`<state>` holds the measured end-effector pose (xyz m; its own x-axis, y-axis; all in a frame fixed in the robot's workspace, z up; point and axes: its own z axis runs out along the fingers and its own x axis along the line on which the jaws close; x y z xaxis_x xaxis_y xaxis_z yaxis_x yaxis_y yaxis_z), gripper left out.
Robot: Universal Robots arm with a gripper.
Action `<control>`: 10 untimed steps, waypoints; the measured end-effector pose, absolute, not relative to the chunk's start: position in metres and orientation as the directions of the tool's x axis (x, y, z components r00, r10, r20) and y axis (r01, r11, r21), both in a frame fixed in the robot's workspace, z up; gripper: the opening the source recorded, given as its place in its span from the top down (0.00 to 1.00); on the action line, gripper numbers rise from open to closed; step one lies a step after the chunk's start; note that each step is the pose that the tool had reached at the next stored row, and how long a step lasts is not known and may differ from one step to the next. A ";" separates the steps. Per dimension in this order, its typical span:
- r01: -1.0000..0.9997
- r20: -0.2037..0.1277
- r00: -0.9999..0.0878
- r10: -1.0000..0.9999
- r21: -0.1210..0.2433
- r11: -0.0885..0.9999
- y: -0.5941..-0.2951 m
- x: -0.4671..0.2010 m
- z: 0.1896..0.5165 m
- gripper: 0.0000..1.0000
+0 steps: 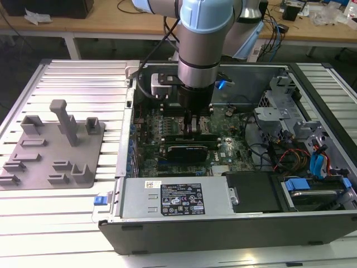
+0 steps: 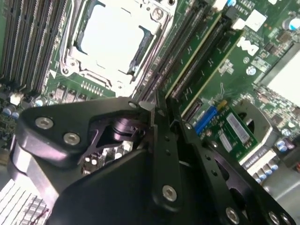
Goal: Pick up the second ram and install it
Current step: 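Insert the second ram into the second slot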
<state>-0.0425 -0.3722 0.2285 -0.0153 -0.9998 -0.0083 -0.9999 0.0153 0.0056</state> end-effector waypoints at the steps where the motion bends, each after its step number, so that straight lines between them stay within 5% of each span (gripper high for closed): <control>1: -1.000 -0.008 -0.015 -1.000 0.006 0.015 -0.372 -0.042 0.232 0.84; 10: -1.000 -0.009 -0.014 -1.000 0.006 0.014 -0.372 -0.032 0.250 0.84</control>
<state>-0.0323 -0.3721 0.2496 -0.0142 -0.9999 -0.0085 -0.9999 0.0141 0.0055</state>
